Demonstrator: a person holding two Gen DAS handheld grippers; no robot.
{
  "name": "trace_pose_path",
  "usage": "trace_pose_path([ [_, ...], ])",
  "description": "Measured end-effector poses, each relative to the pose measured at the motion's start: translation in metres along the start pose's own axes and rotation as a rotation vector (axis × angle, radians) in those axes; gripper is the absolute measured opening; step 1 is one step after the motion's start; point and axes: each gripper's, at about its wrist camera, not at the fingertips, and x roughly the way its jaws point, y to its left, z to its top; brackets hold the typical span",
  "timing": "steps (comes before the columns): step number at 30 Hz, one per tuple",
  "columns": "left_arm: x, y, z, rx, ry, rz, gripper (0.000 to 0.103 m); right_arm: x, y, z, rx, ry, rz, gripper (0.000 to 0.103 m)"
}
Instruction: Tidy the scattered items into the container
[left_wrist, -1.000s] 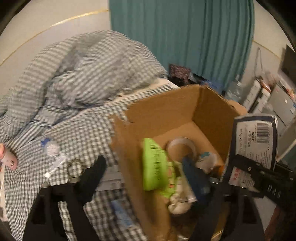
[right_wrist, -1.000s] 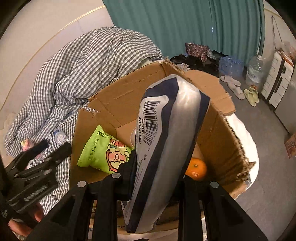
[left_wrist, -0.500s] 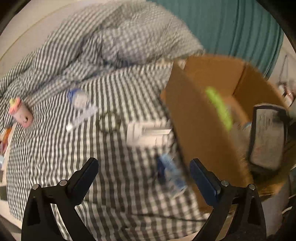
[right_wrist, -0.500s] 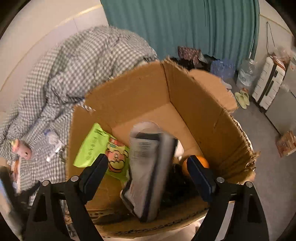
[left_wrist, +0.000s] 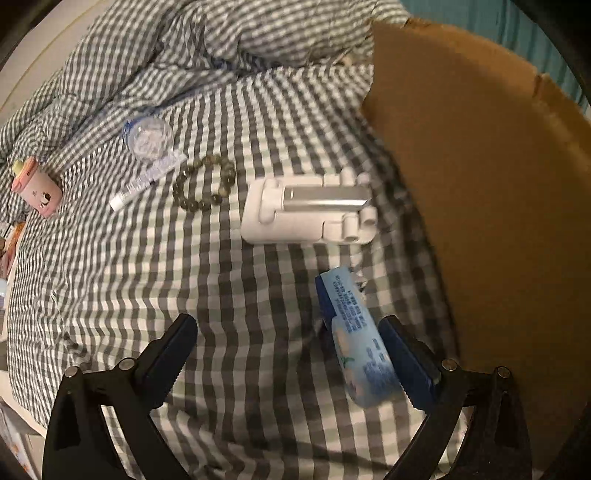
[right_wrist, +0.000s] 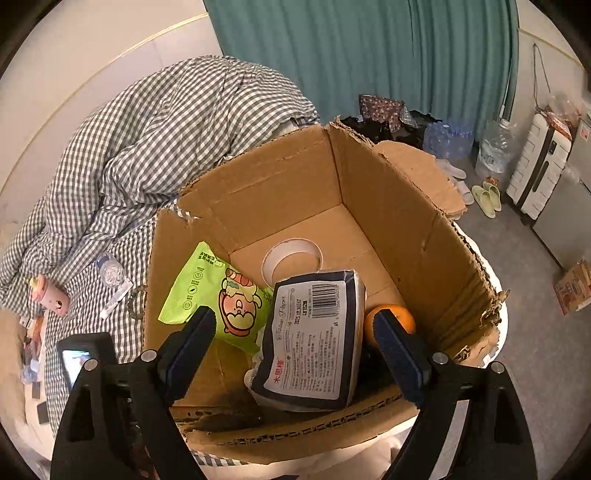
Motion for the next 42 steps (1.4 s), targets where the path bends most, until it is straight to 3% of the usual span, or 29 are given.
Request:
trace_pose_path([
  [3,0.008,0.000,-0.004,-0.003,0.031,-0.044,0.070,0.000,0.000,0.000,0.001,0.003,-0.001,0.087],
  [5,0.005,0.002,-0.007,-0.004,0.034,-0.093,0.036,0.000,0.000,0.000,0.000,0.005,-0.005,0.087],
  [11,-0.027,0.007,-0.006,0.026,-0.029,-0.047,0.021,0.000,0.001,-0.003,0.004,0.011,-0.002,0.087],
  [23,-0.109,0.017,0.022,0.036,-0.194,-0.078,0.020,-0.012,-0.007,-0.002,0.016,-0.011,0.012,0.087],
  [29,-0.145,-0.012,0.038,0.090,-0.262,-0.127,0.020,-0.021,-0.016,0.003,0.021,-0.036,0.013,0.087],
  [37,-0.171,-0.082,0.063,0.207,-0.353,-0.186,0.020,-0.030,-0.041,0.009,0.049,-0.062,-0.023,0.087],
  [40,-0.165,-0.099,0.067,0.226,-0.326,-0.241,0.026,-0.029,-0.052,0.010,0.069,-0.063,-0.036,0.087],
  [42,-0.162,-0.109,0.065,0.255,-0.330,-0.216,0.052,-0.027,-0.057,0.011,0.080,-0.060,-0.041,0.087],
])
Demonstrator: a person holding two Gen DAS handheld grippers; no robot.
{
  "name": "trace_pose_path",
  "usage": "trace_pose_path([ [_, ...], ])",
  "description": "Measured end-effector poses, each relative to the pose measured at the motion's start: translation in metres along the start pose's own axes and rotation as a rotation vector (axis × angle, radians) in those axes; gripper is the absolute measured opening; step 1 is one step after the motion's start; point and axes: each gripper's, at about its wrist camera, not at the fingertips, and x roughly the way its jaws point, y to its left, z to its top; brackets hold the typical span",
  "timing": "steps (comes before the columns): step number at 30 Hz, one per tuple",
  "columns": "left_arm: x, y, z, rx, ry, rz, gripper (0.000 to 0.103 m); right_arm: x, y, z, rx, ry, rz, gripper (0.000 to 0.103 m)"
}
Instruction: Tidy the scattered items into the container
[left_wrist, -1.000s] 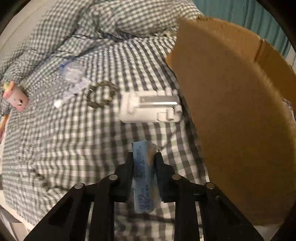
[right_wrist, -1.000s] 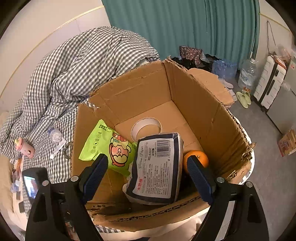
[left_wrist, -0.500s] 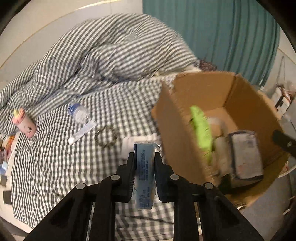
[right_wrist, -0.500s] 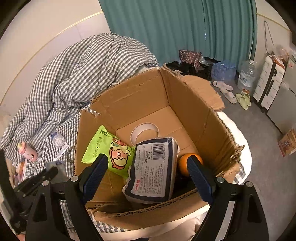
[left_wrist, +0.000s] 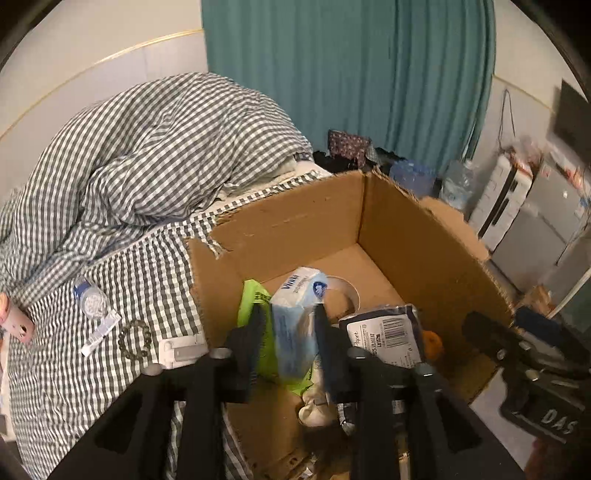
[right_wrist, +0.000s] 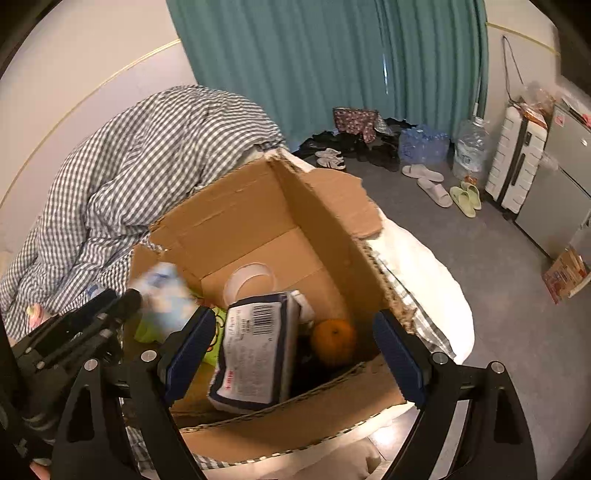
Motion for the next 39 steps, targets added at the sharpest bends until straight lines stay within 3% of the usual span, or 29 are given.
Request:
trace_pose_path([
  [1,0.001,-0.002,-0.001,0.011,-0.002,0.016,0.083,0.001,-0.002,0.000,0.004,0.002,-0.002,0.087],
  [2,0.000,-0.002,-0.002,0.015,-0.013,0.032,0.096,0.002,-0.003,-0.001,0.006,0.003,-0.003,0.087],
  [9,-0.013,0.041,-0.004,-0.042,-0.042,0.106,0.099,0.004,0.011,-0.003,-0.021,0.005,0.018,0.087],
  [14,-0.023,0.109,-0.019,-0.152,-0.026,0.220,0.102,-0.006,0.032,-0.008,-0.072,-0.021,0.067,0.087],
  [20,-0.043,0.212,-0.058,-0.332,0.025,0.344,0.103,-0.007,0.089,-0.020,-0.172,0.002,0.166,0.087],
  [25,-0.054,0.265,-0.091,-0.411,0.041,0.415,0.103,-0.004,0.157,-0.036,-0.282,0.013,0.240,0.087],
  [32,-0.032,0.305,-0.120,-0.393,0.056,0.432,0.103,0.023,0.232,-0.061,-0.414,0.058,0.251,0.087],
  [39,0.038,0.336,-0.127,-0.324,0.111,0.393,0.103,0.081,0.279,-0.068,-0.486,0.136,0.194,0.087],
])
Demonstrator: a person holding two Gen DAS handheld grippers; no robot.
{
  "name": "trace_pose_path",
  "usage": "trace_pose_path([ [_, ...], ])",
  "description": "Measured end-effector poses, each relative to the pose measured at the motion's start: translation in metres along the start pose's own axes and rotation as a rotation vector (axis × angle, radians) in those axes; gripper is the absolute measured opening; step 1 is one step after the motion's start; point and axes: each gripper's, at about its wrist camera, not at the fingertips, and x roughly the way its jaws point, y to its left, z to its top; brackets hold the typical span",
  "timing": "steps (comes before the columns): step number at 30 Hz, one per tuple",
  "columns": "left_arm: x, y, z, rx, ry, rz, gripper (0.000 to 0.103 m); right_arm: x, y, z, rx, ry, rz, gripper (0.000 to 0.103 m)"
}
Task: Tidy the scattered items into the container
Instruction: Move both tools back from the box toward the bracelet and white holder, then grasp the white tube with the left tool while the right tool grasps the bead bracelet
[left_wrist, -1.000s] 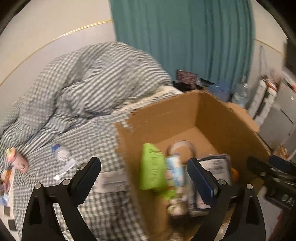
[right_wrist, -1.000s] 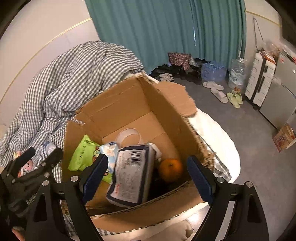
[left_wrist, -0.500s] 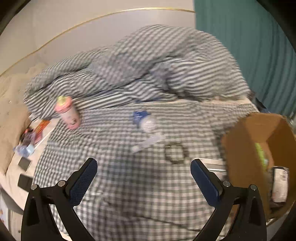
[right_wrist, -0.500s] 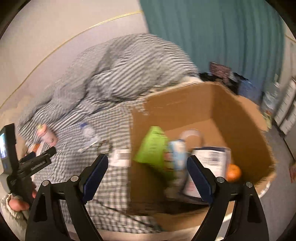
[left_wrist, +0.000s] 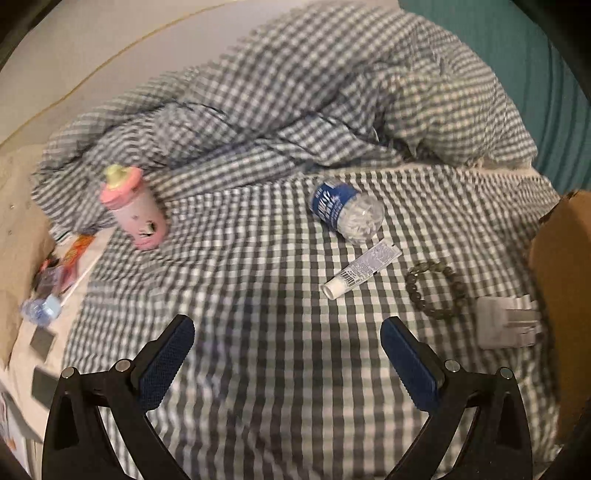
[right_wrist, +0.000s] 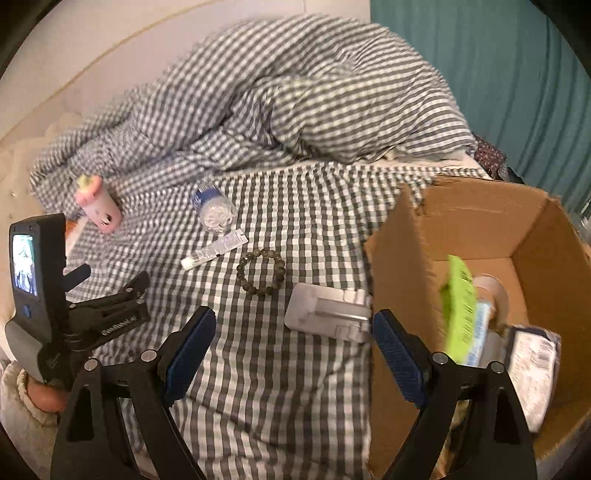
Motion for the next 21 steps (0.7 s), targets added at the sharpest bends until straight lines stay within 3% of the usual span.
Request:
trace_pose_path([
  [8,0.068,-0.018,0.015,0.061,0.055,-0.065,0.103,0.092,0.013,0.032,0.001,0.100,-0.024,0.087],
  [17,0.129,-0.044,0.021,0.115,0.086,-0.092,0.103,0.180,0.017,0.034,-0.024,0.214,-0.060,0.087],
  [21,0.141,-0.048,0.021,0.087,0.077,-0.113,0.103,0.208,0.014,0.030,-0.017,0.267,-0.070,0.086],
])
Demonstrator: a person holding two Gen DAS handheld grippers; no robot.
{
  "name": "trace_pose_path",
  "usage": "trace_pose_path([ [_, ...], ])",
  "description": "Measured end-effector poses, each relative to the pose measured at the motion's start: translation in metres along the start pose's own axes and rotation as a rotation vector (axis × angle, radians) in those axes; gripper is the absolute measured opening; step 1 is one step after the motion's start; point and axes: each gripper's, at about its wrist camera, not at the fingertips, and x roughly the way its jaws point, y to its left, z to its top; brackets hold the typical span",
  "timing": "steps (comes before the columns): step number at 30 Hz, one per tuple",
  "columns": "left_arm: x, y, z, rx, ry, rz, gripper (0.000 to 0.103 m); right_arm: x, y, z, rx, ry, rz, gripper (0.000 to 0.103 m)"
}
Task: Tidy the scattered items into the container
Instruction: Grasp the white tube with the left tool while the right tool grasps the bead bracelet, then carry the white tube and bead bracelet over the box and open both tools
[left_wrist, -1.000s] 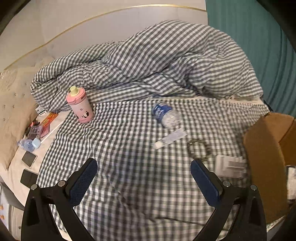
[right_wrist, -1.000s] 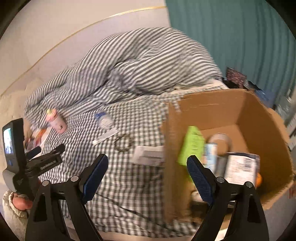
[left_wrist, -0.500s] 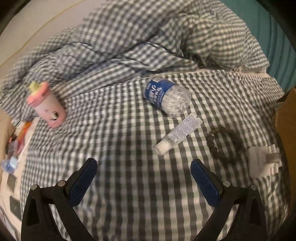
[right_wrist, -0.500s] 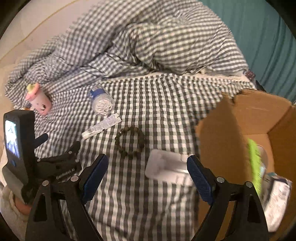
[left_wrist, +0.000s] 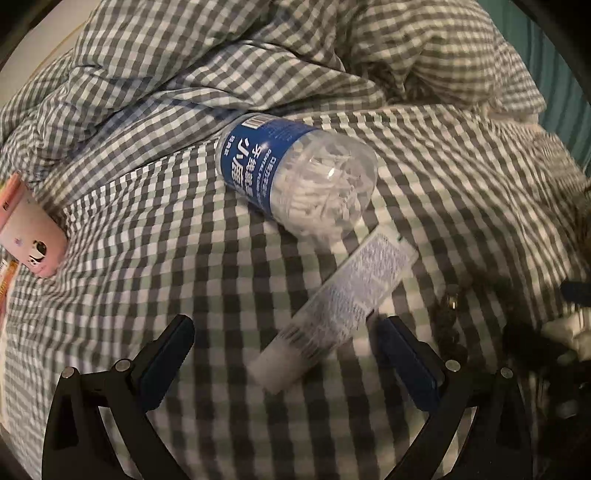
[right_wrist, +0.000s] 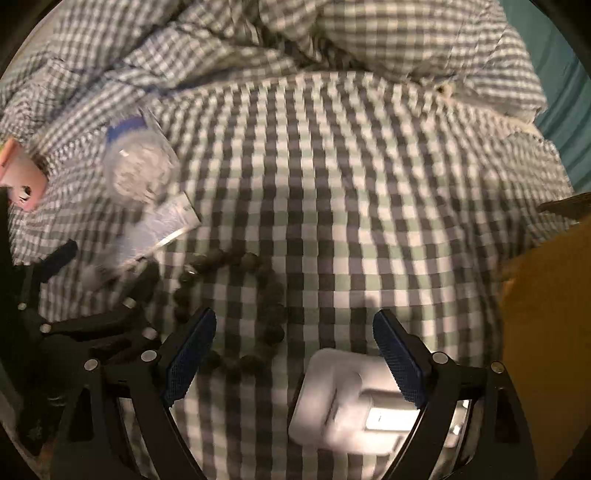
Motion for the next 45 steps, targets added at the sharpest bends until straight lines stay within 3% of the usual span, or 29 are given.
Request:
trace_pose_path([
  [4,0.010,0.008,0.003,-0.052,0.035,-0.041,0.102,0.014,0.000,-0.001,-0.006,0.012,-0.007,0.086],
  [5,0.009,0.008,0.004,-0.047,0.046,-0.046,0.095,0.012,0.004,-0.002,-0.025,0.002,-0.021,0.079],
  [6,0.006,0.007,0.004,-0.031,0.050,-0.065,0.088,0.010,0.008,-0.003,-0.046,-0.004,-0.019,0.067],
  [7,0.002,0.005,0.004,-0.021,0.048,-0.086,0.064,0.007,0.012,-0.003,-0.062,-0.009,-0.018,0.060],
  [8,-0.003,0.001,0.004,-0.010,0.046,-0.098,0.047,0.004,0.015,-0.004,-0.075,-0.010,-0.013,0.036],
  [9,-0.007,-0.003,0.003,0.006,0.050,-0.099,0.043,-0.001,0.018,-0.005,-0.088,-0.014,-0.013,0.010],
  [11,-0.014,-0.007,0.002,0.028,0.062,-0.114,0.027,-0.010,0.021,-0.007,-0.100,-0.020,-0.013,0.011],
  [12,-0.018,-0.006,0.001,0.012,0.059,-0.127,0.026,-0.016,0.020,-0.008,-0.093,-0.024,0.010,0.011],
  [19,-0.050,0.007,-0.010,-0.046,0.043,-0.169,0.026,-0.058,0.021,-0.021,-0.099,-0.076,0.064,0.011],
  [30,-0.105,0.018,-0.018,-0.094,0.001,-0.149,0.026,-0.122,0.016,-0.031,-0.105,-0.182,0.079,0.011],
  [45,-0.197,-0.012,-0.024,-0.032,-0.091,-0.156,0.026,-0.198,-0.007,-0.069,-0.066,-0.282,0.092,0.011],
])
